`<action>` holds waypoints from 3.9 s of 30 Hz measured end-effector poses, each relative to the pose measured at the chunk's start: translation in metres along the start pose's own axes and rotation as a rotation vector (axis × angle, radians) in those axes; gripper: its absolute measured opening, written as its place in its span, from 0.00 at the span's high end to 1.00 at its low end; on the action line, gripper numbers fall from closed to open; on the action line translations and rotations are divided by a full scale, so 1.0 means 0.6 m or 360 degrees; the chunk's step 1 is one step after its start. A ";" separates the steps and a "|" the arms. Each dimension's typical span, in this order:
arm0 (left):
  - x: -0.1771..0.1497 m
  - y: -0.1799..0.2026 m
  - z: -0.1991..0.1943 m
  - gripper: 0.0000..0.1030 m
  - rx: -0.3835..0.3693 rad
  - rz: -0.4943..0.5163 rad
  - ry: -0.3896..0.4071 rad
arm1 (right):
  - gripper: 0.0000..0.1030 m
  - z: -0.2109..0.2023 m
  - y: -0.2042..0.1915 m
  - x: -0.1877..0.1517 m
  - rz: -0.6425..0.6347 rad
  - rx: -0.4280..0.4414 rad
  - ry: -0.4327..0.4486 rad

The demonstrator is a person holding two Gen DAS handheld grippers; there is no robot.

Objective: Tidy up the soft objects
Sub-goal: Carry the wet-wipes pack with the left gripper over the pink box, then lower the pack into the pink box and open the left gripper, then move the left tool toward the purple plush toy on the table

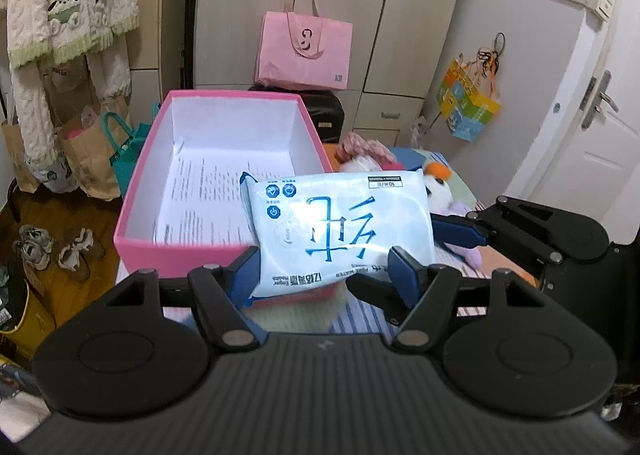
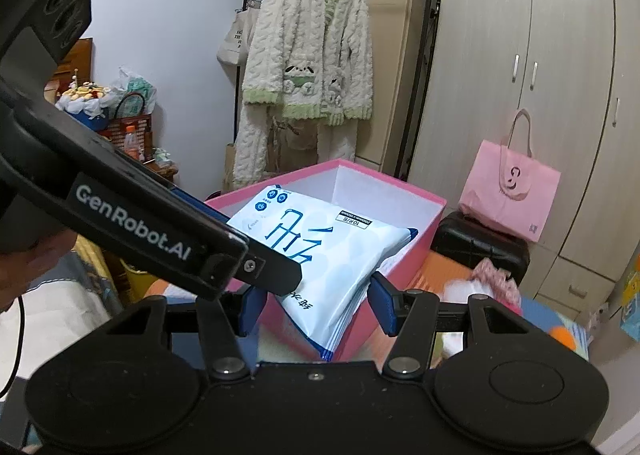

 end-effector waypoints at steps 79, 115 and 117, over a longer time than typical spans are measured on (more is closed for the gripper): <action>0.139 -0.121 0.093 0.22 0.0233 0.0128 0.0047 | 0.25 0.192 0.088 0.095 -0.0178 -0.0007 -0.0371; -0.052 0.120 0.047 0.02 -0.0265 0.0225 -0.0095 | 0.07 -0.083 0.161 -0.114 0.0134 -0.0107 -0.0090; -0.058 0.135 0.058 0.02 -0.0296 0.0235 -0.0082 | 0.07 -0.079 0.175 -0.131 0.0137 -0.0135 -0.0081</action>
Point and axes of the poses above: each gripper's, at about its wrist camera, not at the fingertips, and z roughly the way its jaws point, y to its right, x to its top, the point moved 9 cm from there along z, roughly the way its jaws point
